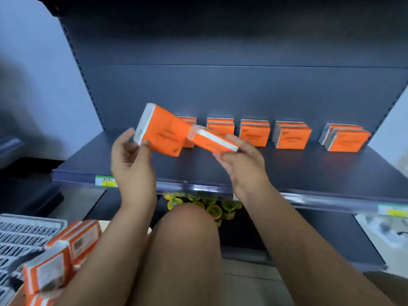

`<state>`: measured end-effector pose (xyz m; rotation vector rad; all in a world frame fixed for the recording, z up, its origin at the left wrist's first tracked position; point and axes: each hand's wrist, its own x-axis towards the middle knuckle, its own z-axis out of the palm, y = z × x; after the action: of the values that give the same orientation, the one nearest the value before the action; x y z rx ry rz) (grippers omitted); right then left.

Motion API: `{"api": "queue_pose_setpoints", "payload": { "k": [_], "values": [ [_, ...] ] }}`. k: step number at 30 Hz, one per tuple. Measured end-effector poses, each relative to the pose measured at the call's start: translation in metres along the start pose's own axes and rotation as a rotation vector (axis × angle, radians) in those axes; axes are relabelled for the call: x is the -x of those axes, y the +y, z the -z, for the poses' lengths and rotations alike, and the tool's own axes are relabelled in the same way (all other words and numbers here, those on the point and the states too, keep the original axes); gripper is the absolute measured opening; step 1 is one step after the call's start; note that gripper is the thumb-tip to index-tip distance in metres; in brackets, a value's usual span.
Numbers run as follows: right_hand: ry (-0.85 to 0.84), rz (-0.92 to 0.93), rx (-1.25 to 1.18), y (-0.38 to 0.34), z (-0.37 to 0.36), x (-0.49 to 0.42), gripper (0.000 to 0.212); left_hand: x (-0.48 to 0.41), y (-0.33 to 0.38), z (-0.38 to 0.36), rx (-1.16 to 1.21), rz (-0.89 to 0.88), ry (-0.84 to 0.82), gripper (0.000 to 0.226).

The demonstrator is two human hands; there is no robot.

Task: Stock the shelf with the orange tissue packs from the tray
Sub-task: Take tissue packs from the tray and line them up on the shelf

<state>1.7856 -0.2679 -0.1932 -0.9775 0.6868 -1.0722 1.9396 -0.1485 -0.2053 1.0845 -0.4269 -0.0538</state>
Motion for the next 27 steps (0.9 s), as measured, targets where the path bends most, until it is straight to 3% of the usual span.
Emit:
{"api": "queue_pose_setpoints", "payload": {
  "k": [5,9,13,18,27],
  "values": [
    [-0.03,-0.036,0.251,-0.031,0.057,-0.042,0.054,-0.019,-0.034,-0.089,0.308,0.393,0.142,0.018],
    [0.073,-0.071,0.348,-0.041,0.083,-0.071,0.03,-0.022,-0.071,-0.135,0.257,0.467,0.121,0.02],
    [0.191,-0.092,0.451,-0.041,0.102,-0.098,0.029,-0.03,-0.091,-0.157,0.093,0.451,0.099,0.025],
    [0.215,-0.157,0.448,-0.039,0.122,-0.126,0.025,-0.046,-0.112,-0.173,-0.012,0.471,0.027,0.024],
    [0.264,-0.168,0.444,-0.028,0.13,-0.151,0.024,-0.069,-0.14,-0.182,-0.284,0.136,-0.3,0.013]
  ]
}}
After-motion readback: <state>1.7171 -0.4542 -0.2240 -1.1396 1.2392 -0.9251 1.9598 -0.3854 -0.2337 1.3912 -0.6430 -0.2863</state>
